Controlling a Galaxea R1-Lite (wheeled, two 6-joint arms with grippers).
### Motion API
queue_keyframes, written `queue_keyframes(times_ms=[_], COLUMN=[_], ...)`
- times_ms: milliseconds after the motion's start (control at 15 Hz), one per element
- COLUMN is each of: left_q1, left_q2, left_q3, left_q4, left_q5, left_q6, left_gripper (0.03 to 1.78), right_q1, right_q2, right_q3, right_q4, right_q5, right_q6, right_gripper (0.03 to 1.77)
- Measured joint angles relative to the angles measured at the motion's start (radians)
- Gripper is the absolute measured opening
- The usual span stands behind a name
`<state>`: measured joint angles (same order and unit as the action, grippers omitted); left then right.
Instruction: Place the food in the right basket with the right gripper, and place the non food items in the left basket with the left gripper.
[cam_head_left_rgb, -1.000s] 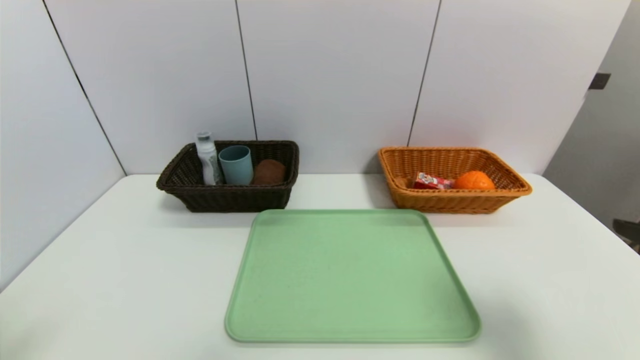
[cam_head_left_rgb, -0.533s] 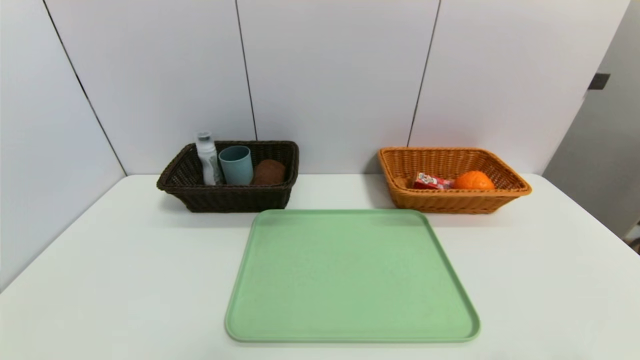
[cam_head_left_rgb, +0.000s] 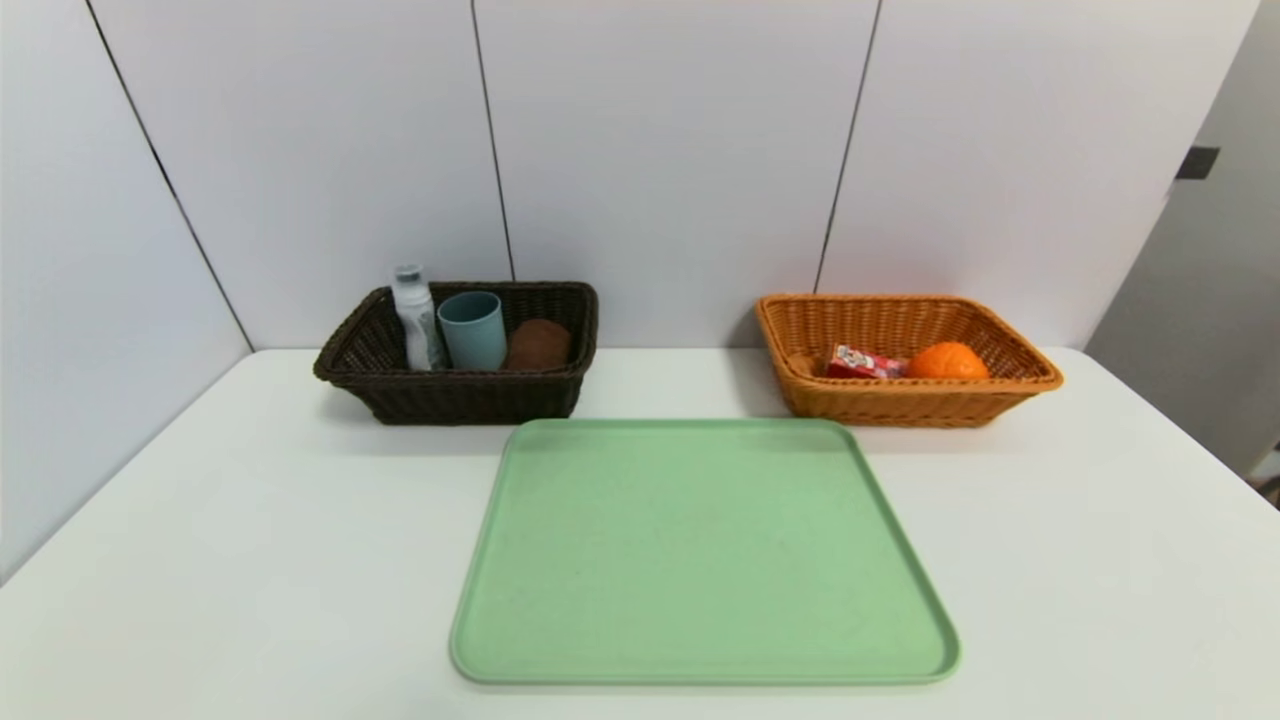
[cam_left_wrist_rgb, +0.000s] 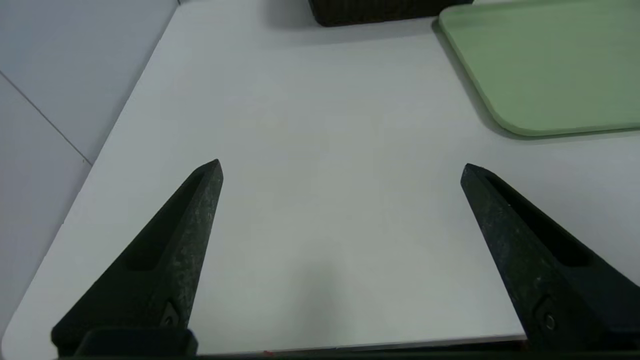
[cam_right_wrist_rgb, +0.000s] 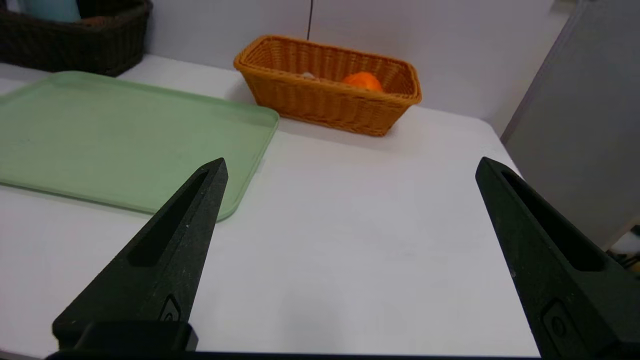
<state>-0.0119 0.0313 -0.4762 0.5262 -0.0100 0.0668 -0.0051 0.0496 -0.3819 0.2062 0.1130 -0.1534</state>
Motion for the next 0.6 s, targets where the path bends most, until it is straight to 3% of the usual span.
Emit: queue_keyframes(times_ms=[200,467,600], left_q1=[0.001,0.001,0.001], left_q2=[-0.027,-0.033,-0.033], left_q3=[0.101,0.342,0.439], left_q4=[-0.192,-0.567,-0.714], left_q5=[-0.016,-0.016,-0.016], left_q6=[0.022,0.095,0.099], left_gripper=[1.69,1.69,1.69], right_q1=[0.001,0.002,0.002], right_q2=[-0.039,-0.051,-0.051], right_q3=[0.103,0.333,0.369], right_q4=[-0.186,-0.461,-0.436], right_q5=[-0.002,0.02,0.026], right_q6=[-0.01,-0.022,-0.023], right_gripper=[1.71,1.71,1.71])
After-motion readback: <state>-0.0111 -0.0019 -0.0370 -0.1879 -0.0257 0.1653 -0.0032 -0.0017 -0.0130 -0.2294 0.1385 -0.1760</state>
